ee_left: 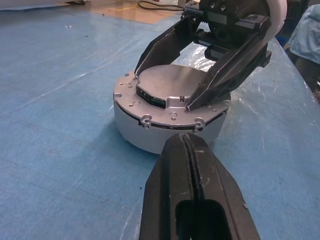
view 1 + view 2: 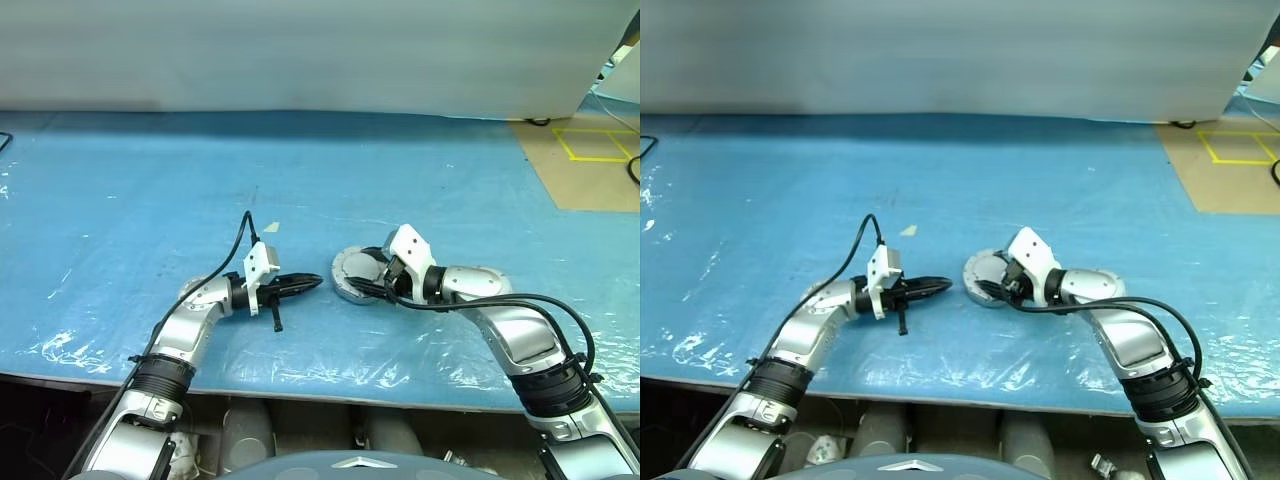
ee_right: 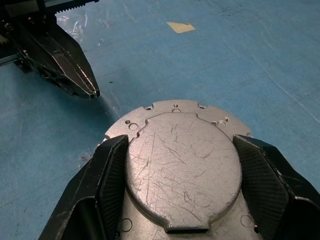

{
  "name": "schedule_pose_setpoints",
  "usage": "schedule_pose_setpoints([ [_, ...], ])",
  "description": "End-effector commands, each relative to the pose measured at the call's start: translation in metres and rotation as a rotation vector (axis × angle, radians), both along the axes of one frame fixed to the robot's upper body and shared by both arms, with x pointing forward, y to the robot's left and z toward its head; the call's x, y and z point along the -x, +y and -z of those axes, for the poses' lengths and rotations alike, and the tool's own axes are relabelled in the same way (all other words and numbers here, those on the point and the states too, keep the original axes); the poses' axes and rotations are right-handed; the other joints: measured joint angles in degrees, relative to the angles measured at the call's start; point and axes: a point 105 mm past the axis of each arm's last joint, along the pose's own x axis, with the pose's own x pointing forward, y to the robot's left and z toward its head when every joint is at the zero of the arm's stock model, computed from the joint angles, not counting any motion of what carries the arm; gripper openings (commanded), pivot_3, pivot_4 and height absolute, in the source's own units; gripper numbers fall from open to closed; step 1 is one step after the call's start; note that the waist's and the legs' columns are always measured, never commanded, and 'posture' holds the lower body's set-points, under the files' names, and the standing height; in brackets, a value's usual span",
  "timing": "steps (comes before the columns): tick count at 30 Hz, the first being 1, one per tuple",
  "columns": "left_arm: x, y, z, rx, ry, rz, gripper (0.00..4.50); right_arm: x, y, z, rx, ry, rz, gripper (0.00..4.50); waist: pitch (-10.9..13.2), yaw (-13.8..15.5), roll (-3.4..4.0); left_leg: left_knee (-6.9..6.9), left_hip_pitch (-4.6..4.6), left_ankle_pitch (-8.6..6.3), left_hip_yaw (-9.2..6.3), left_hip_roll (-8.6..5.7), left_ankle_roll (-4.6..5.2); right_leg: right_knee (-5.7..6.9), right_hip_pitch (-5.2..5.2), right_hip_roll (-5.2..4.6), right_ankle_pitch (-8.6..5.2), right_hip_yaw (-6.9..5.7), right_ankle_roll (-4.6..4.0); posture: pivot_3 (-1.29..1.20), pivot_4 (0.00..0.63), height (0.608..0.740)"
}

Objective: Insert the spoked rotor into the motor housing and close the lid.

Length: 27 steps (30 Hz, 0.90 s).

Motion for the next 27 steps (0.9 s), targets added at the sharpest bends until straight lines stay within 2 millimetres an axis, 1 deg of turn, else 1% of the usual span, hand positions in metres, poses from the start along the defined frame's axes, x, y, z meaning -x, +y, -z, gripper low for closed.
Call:
schedule_pose_setpoints([
  [1, -0.001, -0.002, -0.008, 0.005, -0.046, 0.008, 0.00, 0.006, 0.001, 0.020, 0.007, 0.099, 0.027, 2.97, 0.00, 0.00, 0.00, 0.00, 0.00, 0.00, 0.00, 0.00, 0.00, 0.00, 0.00, 0.00, 0.00, 0.00, 0.00, 0.00, 0.150, 0.740],
  [4, -0.001, -0.003, -0.008, 0.005, -0.046, 0.007, 0.00, 0.008, 0.005, 0.018, -0.024, 0.116, 0.034, 2.97, 0.00, -0.13, 0.00, -0.04, 0.00, 0.00, 0.00, 0.00, 0.00, 0.00, -0.03, 0.01, 0.00, 0.01, 0.00, 0.00, 0.150, 0.740],
  [11, -0.001, -0.001, -0.007, 0.002, -0.045, 0.002, 0.00, 0.010, 0.006, 0.024, -0.030, 0.140, 0.062, 2.97, 0.00, -0.12, 0.00, -0.10, -0.01, 0.01, 0.02, 0.00, -0.02, -0.02, -0.08, 0.03, -0.03, 0.00, 0.01, 0.00, 0.150, 0.740],
  [19, -0.003, -0.002, -0.009, 0.001, -0.055, -0.003, 0.00, 0.012, -0.001, 0.038, 0.081, 0.124, 0.059, 2.97, -0.01, -0.11, -0.02, -0.12, 0.02, 0.01, 0.02, -0.01, -0.02, -0.02, -0.07, 0.02, -0.04, 0.01, 0.02, 0.00, 0.150, 0.740],
  [23, -0.009, -0.006, -0.015, 0.023, -0.052, -0.022, 0.00, 0.013, -0.002, 0.039, 0.085, 0.129, 0.057, 2.97, -0.02, -0.07, -0.02, -0.15, 0.02, 0.01, 0.02, -0.01, -0.02, -0.02, -0.07, 0.01, -0.05, 0.02, 0.03, 0.00, 0.150, 0.740],
  [27, -0.016, -0.017, -0.022, 0.025, -0.050, -0.016, 0.00, 0.012, -0.002, 0.038, 0.084, 0.128, 0.055, 2.97, -0.03, -0.06, -0.02, -0.15, 0.01, 0.01, 0.02, -0.02, -0.02, -0.02, -0.07, 0.01, -0.05, 0.02, 0.03, 0.00, 0.150, 0.740],
])
